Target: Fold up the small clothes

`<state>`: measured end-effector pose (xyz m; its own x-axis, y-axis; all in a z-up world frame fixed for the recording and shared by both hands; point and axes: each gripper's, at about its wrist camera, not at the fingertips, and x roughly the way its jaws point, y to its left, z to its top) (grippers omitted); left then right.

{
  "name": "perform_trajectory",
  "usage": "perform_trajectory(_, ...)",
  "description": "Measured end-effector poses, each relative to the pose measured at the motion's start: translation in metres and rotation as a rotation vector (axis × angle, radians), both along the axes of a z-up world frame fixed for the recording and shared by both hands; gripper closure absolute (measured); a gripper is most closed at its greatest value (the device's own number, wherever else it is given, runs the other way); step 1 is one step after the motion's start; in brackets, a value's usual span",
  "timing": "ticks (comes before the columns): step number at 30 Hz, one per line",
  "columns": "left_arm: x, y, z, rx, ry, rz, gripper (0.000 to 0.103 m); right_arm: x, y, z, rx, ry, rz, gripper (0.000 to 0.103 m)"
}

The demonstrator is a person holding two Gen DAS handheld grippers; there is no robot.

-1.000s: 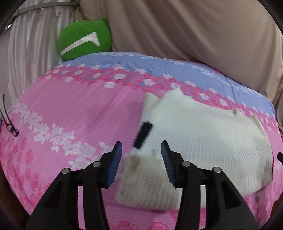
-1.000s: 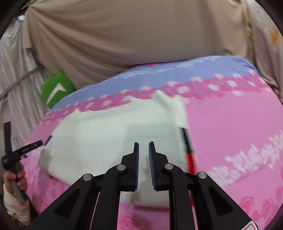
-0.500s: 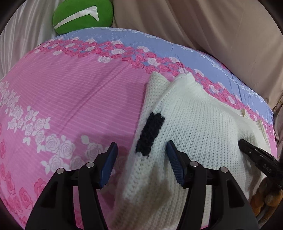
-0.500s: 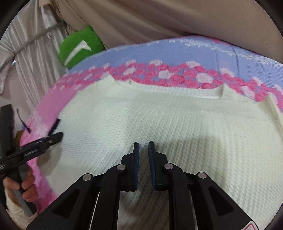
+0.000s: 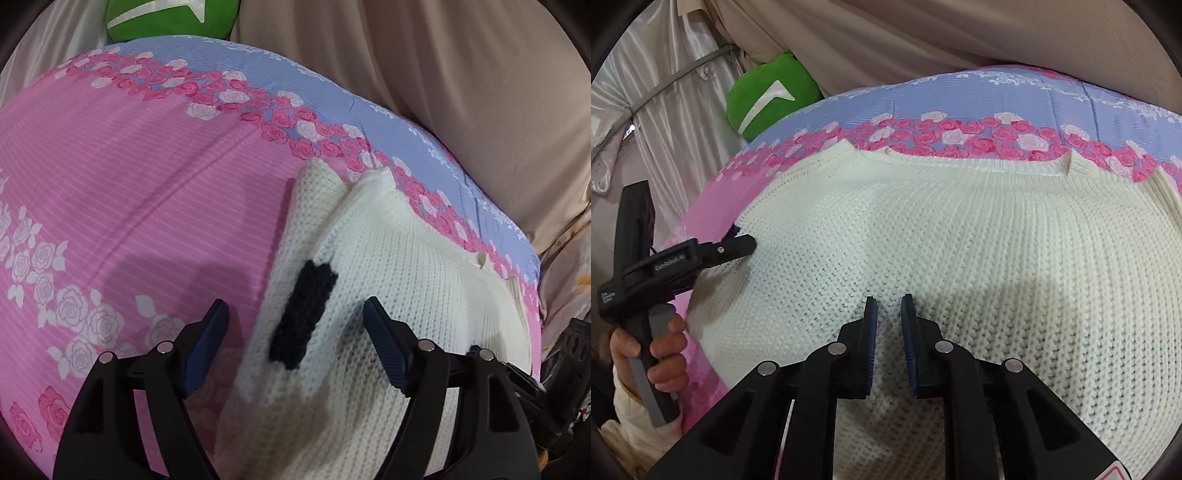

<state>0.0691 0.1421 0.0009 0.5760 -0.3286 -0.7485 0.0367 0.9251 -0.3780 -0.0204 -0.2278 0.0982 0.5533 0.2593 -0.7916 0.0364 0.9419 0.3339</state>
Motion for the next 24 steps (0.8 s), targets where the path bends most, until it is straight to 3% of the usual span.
perform_trajectory(2, 0.002, -0.003, 0.001, -0.019, 0.009, -0.018, 0.03, -0.01, -0.02, 0.019, -0.005, -0.058, -0.054, 0.089)
perform_trajectory(4, 0.003, -0.007, 0.001, -0.009, 0.011, -0.018, 0.03, -0.023, -0.061, 0.037, -0.074, -0.097, -0.164, 0.086)
perform_trajectory(8, 0.004, -0.014, 0.0, 0.033, -0.002, -0.009, 0.03, -0.036, -0.152, 0.04, -0.113, -0.069, -0.387, 0.078)
perform_trajectory(11, 0.005, -0.021, 0.0, 0.06, -0.007, -0.001, 0.03, -0.022, -0.188, 0.018, -0.033, 0.003, -0.36, 0.079)
perform_trajectory(12, 0.006, -0.023, 0.001, 0.067, -0.007, 0.004, 0.03, -0.014, -0.198, 0.005, -0.07, 0.046, -0.378, 0.093)
perform_trajectory(13, 0.007, -0.025, 0.001, 0.067, -0.005, 0.008, 0.03, -0.01, -0.204, -0.003, -0.093, 0.06, -0.395, 0.101)
perform_trajectory(16, 0.009, -0.028, 0.002, 0.068, 0.002, 0.021, 0.033, -0.011, -0.204, 0.003, -0.067, 0.035, -0.414, 0.103)
perform_trajectory(17, 0.009, -0.029, 0.002, 0.072, 0.004, 0.023, 0.038, -0.015, -0.198, 0.009, -0.086, 0.016, -0.415, 0.098)
perform_trajectory(18, 0.01, -0.029, 0.003, 0.068, 0.005, 0.023, 0.044, -0.02, -0.19, 0.016, -0.098, -0.006, -0.402, 0.088)
perform_trajectory(19, 0.009, -0.03, 0.004, 0.063, 0.003, 0.025, 0.047, -0.025, -0.181, 0.023, -0.102, -0.026, -0.385, 0.087)
perform_trajectory(21, 0.009, -0.033, 0.01, 0.064, -0.008, 0.02, 0.071, -0.034, -0.159, 0.035, -0.082, -0.065, -0.318, 0.087)
perform_trajectory(24, 0.001, -0.042, 0.029, 0.064, -0.057, 0.007, 0.082, -0.042, -0.111, 0.039, -0.05, -0.092, -0.182, 0.086)
